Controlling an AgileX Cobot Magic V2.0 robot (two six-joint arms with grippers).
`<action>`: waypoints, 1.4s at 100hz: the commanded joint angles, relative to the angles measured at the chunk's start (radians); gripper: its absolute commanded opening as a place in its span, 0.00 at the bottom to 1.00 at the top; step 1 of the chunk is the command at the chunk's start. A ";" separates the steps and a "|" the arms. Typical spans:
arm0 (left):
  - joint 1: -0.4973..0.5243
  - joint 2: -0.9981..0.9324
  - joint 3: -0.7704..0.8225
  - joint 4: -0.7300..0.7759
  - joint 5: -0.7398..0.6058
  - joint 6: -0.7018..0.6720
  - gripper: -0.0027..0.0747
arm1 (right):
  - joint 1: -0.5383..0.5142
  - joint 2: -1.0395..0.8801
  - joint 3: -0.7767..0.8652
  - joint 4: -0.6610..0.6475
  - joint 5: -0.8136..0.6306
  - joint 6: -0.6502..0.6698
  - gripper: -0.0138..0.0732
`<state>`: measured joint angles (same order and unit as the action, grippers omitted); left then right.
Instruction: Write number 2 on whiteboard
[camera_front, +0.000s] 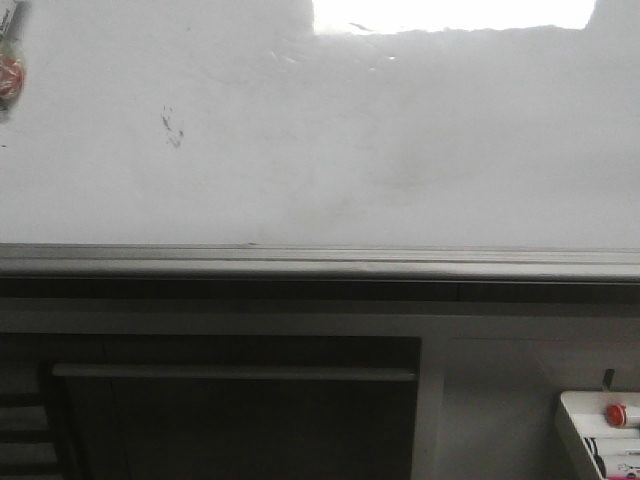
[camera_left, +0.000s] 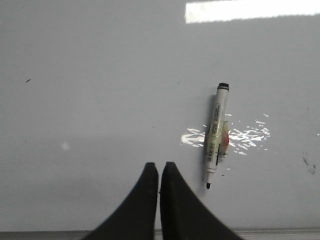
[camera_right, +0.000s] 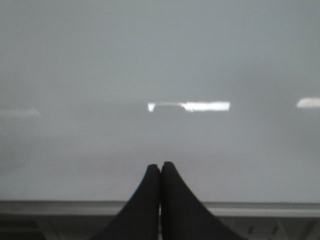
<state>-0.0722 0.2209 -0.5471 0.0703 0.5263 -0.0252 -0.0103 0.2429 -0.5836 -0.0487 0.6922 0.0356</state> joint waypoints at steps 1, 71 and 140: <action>-0.001 0.073 -0.082 0.016 -0.009 -0.008 0.01 | -0.005 0.090 -0.090 -0.004 0.053 -0.036 0.08; -0.044 0.123 -0.079 0.003 -0.026 -0.008 0.24 | -0.005 0.176 -0.106 0.001 0.083 -0.036 0.25; -0.197 0.597 -0.137 0.009 -0.052 0.015 0.67 | -0.005 0.176 -0.069 0.067 0.033 -0.036 0.49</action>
<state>-0.2478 0.7461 -0.6187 0.0792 0.5653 -0.0139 -0.0103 0.4038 -0.6272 0.0175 0.8002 0.0107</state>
